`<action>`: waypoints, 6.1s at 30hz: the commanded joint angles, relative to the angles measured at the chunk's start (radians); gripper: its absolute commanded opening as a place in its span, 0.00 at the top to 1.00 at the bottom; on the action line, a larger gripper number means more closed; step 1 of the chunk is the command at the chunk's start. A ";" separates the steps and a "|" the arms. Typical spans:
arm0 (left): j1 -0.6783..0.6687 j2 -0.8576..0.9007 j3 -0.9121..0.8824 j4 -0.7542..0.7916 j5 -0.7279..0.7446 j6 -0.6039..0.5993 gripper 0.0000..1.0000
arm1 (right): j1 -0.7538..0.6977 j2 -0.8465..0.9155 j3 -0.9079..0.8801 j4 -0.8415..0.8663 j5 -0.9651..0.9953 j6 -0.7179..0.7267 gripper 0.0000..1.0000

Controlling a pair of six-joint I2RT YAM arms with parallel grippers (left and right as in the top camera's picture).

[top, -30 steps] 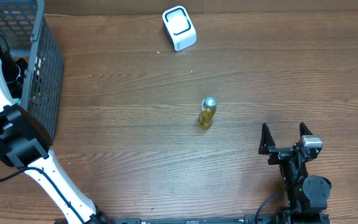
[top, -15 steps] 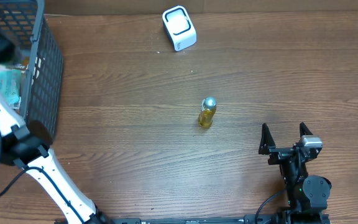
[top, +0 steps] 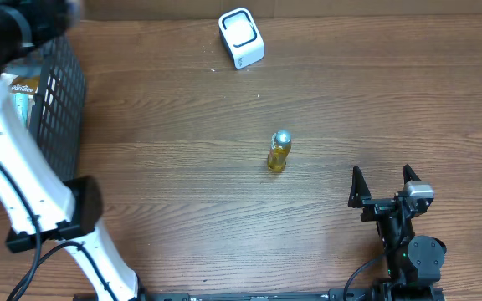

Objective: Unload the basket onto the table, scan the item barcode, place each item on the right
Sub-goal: 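Carry the green tissue pack with the left gripper under the scanner, then place the green tissue pack on the table beside the bottle, then reach the left gripper into the basket and grasp the snack bag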

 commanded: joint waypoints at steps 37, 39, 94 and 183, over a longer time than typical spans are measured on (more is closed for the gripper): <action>-0.739 -0.021 -1.243 0.406 -0.312 -0.708 0.76 | 0.004 -0.008 -0.010 0.006 0.012 -0.004 0.00; -0.752 -0.021 -1.270 0.435 -0.313 -0.729 0.75 | 0.004 -0.008 -0.010 0.006 0.013 -0.004 0.00; -0.663 -0.029 -1.110 0.434 -0.294 -0.386 0.00 | 0.004 -0.008 -0.010 0.006 0.013 -0.004 0.00; 0.389 0.406 -0.643 0.323 -0.373 0.616 0.00 | 0.004 -0.008 -0.010 0.006 0.013 -0.004 0.00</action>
